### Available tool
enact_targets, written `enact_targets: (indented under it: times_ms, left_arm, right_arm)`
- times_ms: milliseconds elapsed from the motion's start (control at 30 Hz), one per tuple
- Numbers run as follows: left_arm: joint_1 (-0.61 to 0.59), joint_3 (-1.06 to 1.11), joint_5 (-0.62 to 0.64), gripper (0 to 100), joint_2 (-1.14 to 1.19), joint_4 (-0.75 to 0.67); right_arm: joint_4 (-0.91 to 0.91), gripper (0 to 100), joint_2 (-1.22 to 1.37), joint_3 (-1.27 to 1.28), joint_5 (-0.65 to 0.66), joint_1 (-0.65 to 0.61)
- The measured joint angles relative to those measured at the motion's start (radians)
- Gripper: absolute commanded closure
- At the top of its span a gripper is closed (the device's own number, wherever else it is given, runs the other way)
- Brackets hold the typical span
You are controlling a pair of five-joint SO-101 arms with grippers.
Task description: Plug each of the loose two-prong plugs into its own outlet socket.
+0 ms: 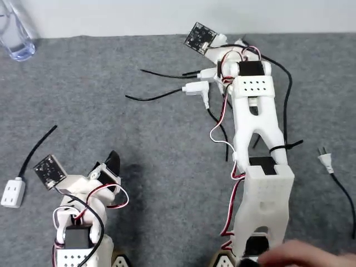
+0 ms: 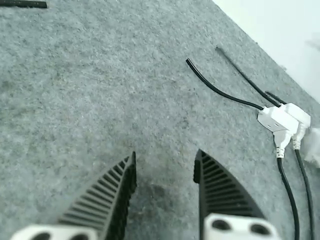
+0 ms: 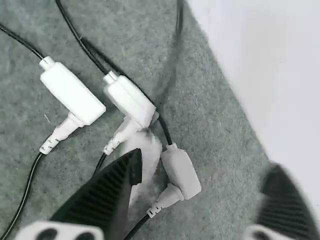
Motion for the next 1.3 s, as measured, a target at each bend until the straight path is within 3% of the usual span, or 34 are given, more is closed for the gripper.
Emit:
enact_targets:
  times_ms: [300, 667, 800, 900, 1033, 1200, 1300]
  left_arm:
    - [0.0, 0.0, 0.002, 82, 0.0, 0.0]
    - [0.0, 0.0, 0.002, 82, 0.0, 0.0]
    - [0.0, 0.0, 0.002, 82, 0.0, 0.0]
    - [-0.008, 0.0, -0.008, 82, 0.0, 0.0]
    - [-0.069, 0.0, -0.075, 82, 0.0, 0.0]
    - [-0.087, 0.0, -0.143, 82, 0.0, 0.0]
    - [-0.091, 0.0, -0.255, 82, 0.0, 0.0]
  right_arm:
    - [0.1, 51.5, -0.046, 0.0, 0.044, 0.0]
    - [0.6, 51.5, -0.35, 0.0, 0.071, 0.0]
    - [0.772, 51.5, -0.448, 0.0, -0.017, 0.0]
    - [0.786, 51.5, -0.52, 0.026, -0.144, 0.037]
    - [0.786, 51.5, -0.64, 0.183, -0.287, 0.11]
    - [0.786, 51.5, -0.815, 0.534, -0.321, 0.166]
    - [0.778, 51.5, -0.918, 0.776, -0.322, 0.161]
